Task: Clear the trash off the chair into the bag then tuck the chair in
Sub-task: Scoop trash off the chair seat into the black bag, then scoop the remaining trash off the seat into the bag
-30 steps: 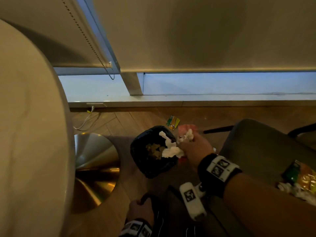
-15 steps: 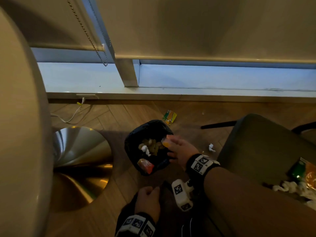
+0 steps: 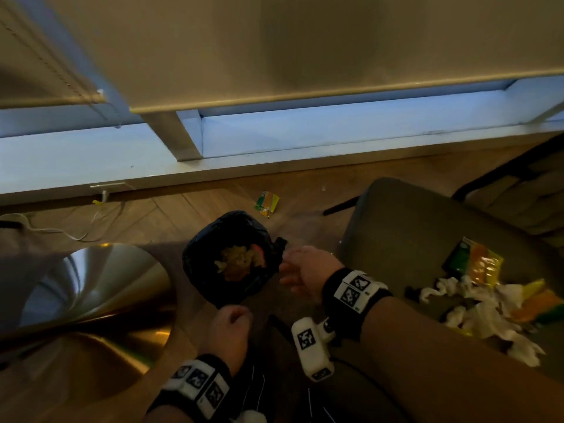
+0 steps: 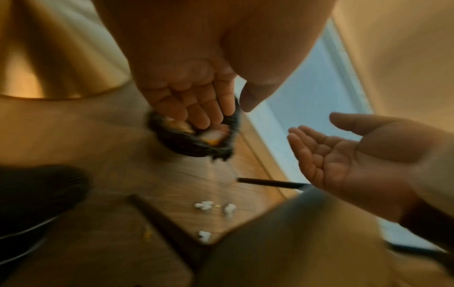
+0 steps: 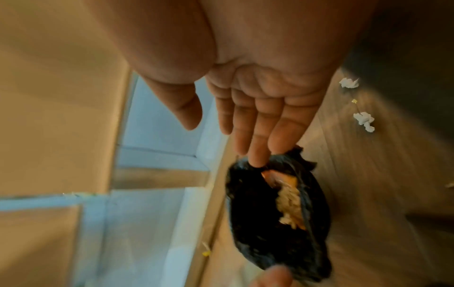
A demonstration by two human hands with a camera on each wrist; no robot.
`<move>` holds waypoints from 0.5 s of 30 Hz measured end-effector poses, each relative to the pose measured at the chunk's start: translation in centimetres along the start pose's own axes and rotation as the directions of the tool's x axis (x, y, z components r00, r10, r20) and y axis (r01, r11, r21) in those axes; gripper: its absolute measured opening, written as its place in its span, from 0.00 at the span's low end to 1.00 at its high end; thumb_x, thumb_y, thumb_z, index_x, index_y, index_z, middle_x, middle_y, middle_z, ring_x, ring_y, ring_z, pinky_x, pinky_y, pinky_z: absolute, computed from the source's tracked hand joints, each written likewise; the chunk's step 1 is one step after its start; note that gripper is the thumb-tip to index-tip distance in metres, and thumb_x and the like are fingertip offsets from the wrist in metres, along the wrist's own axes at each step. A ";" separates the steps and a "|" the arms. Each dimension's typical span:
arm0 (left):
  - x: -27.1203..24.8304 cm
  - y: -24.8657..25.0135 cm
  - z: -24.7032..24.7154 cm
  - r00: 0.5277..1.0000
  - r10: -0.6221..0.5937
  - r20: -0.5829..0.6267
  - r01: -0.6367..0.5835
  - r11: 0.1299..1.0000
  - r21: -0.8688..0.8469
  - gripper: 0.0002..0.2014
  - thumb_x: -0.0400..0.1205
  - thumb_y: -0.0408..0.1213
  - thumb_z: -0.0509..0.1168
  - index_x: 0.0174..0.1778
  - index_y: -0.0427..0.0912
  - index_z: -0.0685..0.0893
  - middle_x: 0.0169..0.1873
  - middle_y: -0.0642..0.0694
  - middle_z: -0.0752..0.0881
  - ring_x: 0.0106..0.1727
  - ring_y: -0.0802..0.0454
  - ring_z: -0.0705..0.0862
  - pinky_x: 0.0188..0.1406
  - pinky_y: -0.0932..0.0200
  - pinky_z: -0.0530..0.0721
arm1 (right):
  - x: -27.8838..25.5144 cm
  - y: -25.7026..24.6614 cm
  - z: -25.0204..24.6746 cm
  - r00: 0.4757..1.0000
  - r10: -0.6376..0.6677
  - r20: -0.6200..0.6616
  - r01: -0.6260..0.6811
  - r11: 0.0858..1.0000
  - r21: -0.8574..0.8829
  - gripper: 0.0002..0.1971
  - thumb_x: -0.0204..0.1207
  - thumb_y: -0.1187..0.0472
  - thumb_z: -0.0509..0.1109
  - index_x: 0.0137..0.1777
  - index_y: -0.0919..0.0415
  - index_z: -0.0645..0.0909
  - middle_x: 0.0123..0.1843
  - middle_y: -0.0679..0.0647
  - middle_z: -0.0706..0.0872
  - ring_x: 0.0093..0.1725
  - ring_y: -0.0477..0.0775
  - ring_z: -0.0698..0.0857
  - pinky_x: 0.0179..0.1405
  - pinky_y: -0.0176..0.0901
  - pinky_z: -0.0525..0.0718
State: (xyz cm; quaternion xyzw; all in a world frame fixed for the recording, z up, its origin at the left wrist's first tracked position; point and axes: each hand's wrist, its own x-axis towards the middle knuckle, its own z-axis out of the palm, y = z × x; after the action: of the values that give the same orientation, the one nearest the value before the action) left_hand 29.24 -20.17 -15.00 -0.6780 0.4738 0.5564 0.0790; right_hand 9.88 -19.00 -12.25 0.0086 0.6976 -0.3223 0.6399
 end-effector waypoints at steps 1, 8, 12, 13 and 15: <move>-0.9 1.8 0.5 0.999 0.042 0.014 -0.042 0.999 0.018 0.04 0.81 0.42 0.64 0.44 0.56 0.83 0.44 0.44 0.88 0.43 0.47 0.85 0.46 0.50 0.84 | -1.7 -0.3 -2.0 1.000 -0.016 0.009 0.016 0.997 0.070 0.06 0.82 0.56 0.63 0.54 0.55 0.79 0.45 0.54 0.85 0.38 0.53 0.84 0.34 0.46 0.80; -6.4 14.1 8.3 0.868 0.449 0.211 -0.489 0.845 0.215 0.10 0.81 0.40 0.64 0.59 0.51 0.80 0.50 0.50 0.84 0.49 0.55 0.83 0.44 0.57 0.80 | -13.1 0.4 -19.2 0.919 -0.228 -0.322 0.310 0.922 0.230 0.08 0.79 0.56 0.66 0.54 0.59 0.80 0.41 0.56 0.86 0.36 0.56 0.85 0.32 0.47 0.77; -9.8 15.9 15.1 0.609 0.577 0.544 -0.792 0.481 0.376 0.30 0.73 0.55 0.69 0.71 0.63 0.68 0.70 0.52 0.74 0.69 0.51 0.75 0.68 0.45 0.79 | -16.9 4.5 -27.6 0.805 -0.119 -0.582 0.392 0.841 0.372 0.03 0.79 0.59 0.66 0.49 0.58 0.79 0.36 0.58 0.85 0.27 0.52 0.85 0.23 0.41 0.78; -10.5 15.7 16.9 0.539 0.531 0.654 -0.842 0.335 0.423 0.38 0.70 0.60 0.70 0.75 0.67 0.60 0.77 0.51 0.66 0.76 0.47 0.68 0.74 0.39 0.73 | -17.3 5.9 -29.3 0.770 -0.086 -0.632 0.356 0.881 0.313 0.04 0.79 0.57 0.67 0.48 0.56 0.80 0.40 0.60 0.86 0.30 0.53 0.86 0.26 0.43 0.80; -11.4 15.2 20.3 0.449 0.389 0.805 -0.881 0.042 0.471 0.52 0.65 0.67 0.70 0.78 0.73 0.42 0.85 0.51 0.44 0.84 0.38 0.47 0.79 0.26 0.55 | -17.1 9.1 -31.9 0.717 -0.035 -0.697 0.102 0.993 0.055 0.15 0.75 0.47 0.71 0.58 0.53 0.81 0.54 0.59 0.86 0.48 0.59 0.88 0.40 0.48 0.83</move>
State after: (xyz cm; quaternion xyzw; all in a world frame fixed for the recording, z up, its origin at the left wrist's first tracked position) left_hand 5.16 -9.14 -6.61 -0.0660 0.9041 0.3366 0.2549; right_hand -11.44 9.73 -1.72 0.1315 0.8712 -0.3497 0.3185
